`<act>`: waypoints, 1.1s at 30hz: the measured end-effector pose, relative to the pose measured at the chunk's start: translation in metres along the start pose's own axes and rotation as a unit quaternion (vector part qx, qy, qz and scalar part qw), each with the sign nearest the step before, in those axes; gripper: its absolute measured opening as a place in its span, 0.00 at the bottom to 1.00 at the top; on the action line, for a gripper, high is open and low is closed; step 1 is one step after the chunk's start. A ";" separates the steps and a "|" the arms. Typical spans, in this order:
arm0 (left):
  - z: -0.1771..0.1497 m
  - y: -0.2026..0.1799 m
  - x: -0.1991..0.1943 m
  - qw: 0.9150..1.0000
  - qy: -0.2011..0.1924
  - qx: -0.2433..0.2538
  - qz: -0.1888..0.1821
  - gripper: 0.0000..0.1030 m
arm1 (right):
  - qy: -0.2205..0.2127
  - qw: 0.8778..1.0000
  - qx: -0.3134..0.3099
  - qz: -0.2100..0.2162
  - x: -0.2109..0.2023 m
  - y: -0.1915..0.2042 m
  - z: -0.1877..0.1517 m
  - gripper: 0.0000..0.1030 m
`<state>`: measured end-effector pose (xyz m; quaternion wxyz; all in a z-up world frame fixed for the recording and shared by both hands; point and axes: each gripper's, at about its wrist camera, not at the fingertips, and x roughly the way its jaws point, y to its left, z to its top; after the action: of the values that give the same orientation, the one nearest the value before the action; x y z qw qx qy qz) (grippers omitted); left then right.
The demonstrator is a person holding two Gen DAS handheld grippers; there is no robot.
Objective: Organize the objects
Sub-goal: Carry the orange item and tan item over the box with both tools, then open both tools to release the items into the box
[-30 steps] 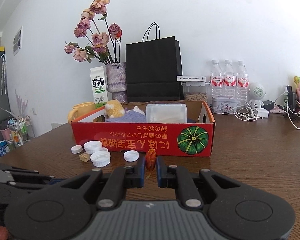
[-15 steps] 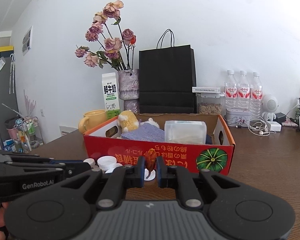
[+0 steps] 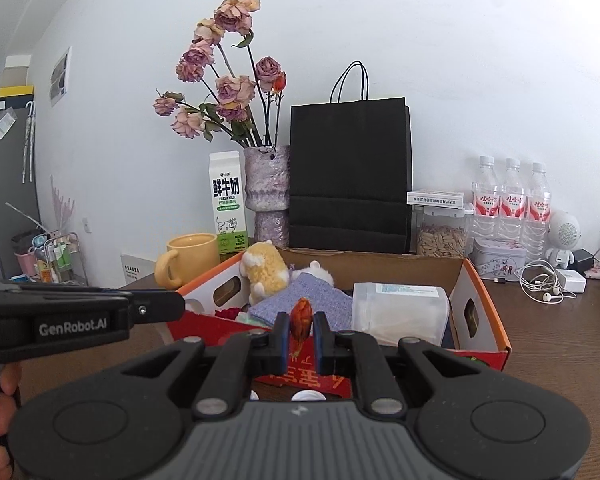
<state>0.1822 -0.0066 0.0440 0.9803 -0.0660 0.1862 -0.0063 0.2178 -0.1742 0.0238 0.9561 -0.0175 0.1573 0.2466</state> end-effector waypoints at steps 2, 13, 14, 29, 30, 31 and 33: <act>0.003 0.003 0.002 1.000 -0.002 -0.003 0.001 0.07 | -0.001 1.000 0.000 0.000 0.006 0.001 0.004 0.10; 0.026 0.014 0.028 1.000 -0.012 -0.004 0.007 0.07 | 0.001 1.000 -0.005 0.009 0.043 0.000 0.026 0.10; 0.030 0.015 0.034 1.000 -0.015 -0.002 0.005 0.07 | 0.001 1.000 -0.004 0.007 0.050 -0.001 0.029 0.10; 0.061 0.035 0.129 0.999 0.013 0.038 -0.036 0.10 | 0.028 0.999 0.017 -0.032 0.125 -0.028 0.037 0.21; 0.060 0.035 0.132 0.998 0.013 0.042 -0.037 0.14 | 0.031 0.999 0.016 -0.034 0.126 -0.029 0.036 0.26; 0.059 0.036 0.134 0.998 0.011 0.042 -0.038 0.26 | 0.031 0.999 0.014 -0.036 0.126 -0.030 0.035 0.38; 0.059 0.038 0.136 0.999 0.005 0.039 -0.032 0.65 | 0.030 0.999 0.009 -0.043 0.126 -0.030 0.034 0.66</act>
<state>0.3301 0.0333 0.0435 0.9805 -0.0332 0.1883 -0.0451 0.3466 -0.1378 0.0155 0.9608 -0.0228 0.1871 0.2034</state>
